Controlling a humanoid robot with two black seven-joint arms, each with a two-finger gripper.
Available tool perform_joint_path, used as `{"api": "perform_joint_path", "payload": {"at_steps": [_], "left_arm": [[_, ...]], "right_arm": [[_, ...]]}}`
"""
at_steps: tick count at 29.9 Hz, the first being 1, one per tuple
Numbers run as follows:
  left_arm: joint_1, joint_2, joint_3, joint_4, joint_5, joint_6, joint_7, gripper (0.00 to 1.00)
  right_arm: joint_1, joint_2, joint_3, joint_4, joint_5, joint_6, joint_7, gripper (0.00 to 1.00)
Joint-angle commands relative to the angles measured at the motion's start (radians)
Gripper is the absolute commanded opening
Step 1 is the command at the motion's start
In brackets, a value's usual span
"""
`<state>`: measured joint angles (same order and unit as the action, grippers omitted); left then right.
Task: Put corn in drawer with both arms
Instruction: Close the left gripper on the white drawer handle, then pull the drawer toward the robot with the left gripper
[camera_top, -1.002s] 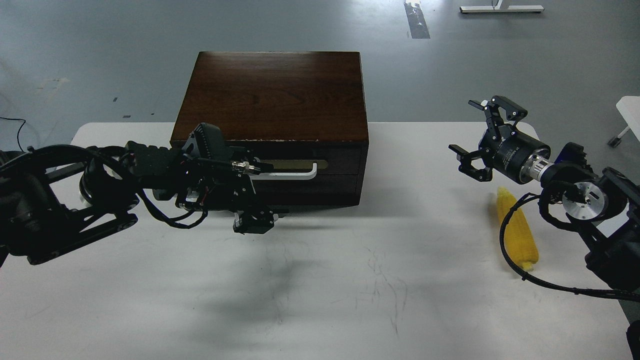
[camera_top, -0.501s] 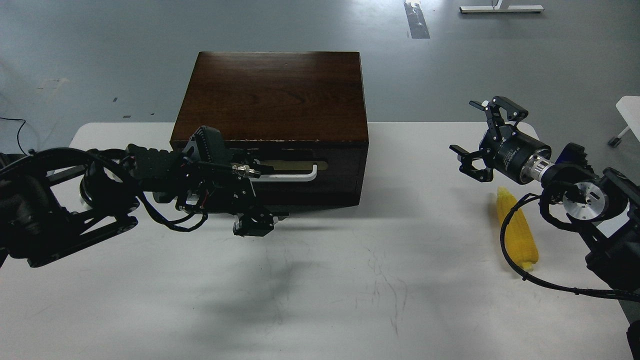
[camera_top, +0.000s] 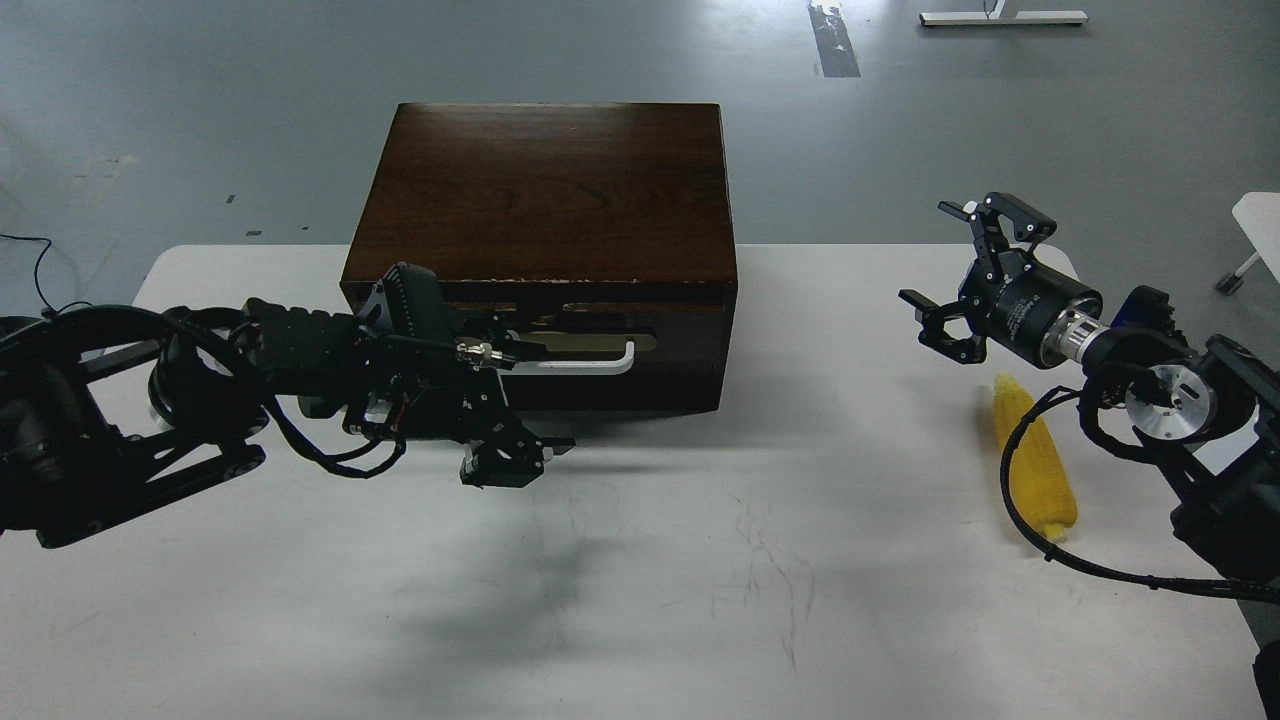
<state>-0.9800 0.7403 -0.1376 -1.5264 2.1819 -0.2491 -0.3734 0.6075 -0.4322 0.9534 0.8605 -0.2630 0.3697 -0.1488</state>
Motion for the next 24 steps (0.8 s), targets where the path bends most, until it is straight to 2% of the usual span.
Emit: {"api": "perform_joint_path", "payload": {"at_steps": [1,24], "left_arm": [[0.015,0.008,0.001,-0.017,0.0,-0.001,0.001,0.98],[0.055,0.113,-0.002,-0.158,0.0,0.001,0.002,0.98]], "right_arm": [[0.0,0.0,-0.001,0.0,-0.001,0.0,0.0,1.0],[-0.002,0.0,-0.001,-0.001,0.001,0.0,0.0,1.0]]}}
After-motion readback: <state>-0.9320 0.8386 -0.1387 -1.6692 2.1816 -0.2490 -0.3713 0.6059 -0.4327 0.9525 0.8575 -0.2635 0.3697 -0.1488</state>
